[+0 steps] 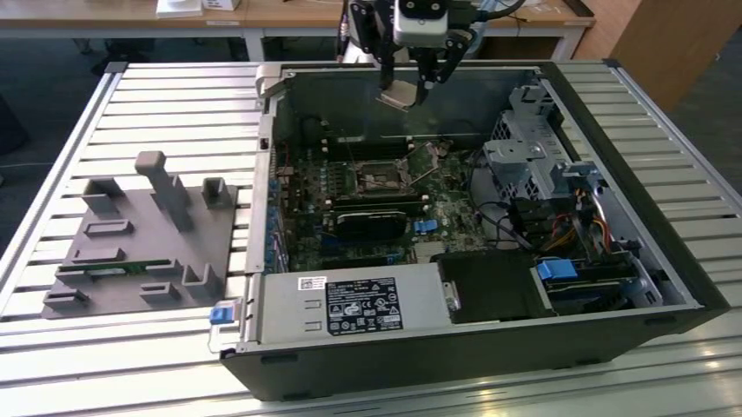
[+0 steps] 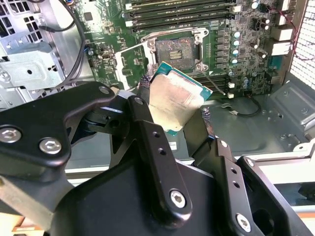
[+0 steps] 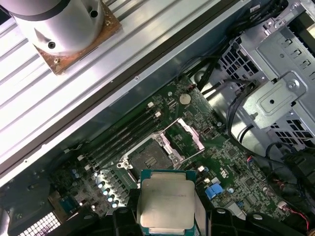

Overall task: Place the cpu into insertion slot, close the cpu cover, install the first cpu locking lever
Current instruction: 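Place the cpu into insertion slot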

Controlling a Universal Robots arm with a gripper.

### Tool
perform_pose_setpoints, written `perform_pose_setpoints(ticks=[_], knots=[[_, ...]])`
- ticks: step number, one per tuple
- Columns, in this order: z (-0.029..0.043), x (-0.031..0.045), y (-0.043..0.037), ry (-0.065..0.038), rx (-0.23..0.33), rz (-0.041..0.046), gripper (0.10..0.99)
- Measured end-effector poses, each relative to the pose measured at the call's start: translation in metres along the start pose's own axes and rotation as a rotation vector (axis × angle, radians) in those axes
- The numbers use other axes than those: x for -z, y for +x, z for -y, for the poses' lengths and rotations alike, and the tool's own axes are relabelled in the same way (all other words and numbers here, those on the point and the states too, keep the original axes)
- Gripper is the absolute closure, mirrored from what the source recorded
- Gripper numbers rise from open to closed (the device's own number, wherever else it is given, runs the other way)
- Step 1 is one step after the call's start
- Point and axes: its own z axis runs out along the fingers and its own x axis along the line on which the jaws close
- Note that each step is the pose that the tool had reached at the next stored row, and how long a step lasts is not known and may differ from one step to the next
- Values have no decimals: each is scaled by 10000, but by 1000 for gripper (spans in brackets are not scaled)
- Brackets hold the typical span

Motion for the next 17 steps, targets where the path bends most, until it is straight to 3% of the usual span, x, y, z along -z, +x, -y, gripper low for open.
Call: perform_pose_setpoints(ticks=[17], knots=[[0, -6, 1, -9, -471, 42, 561]])
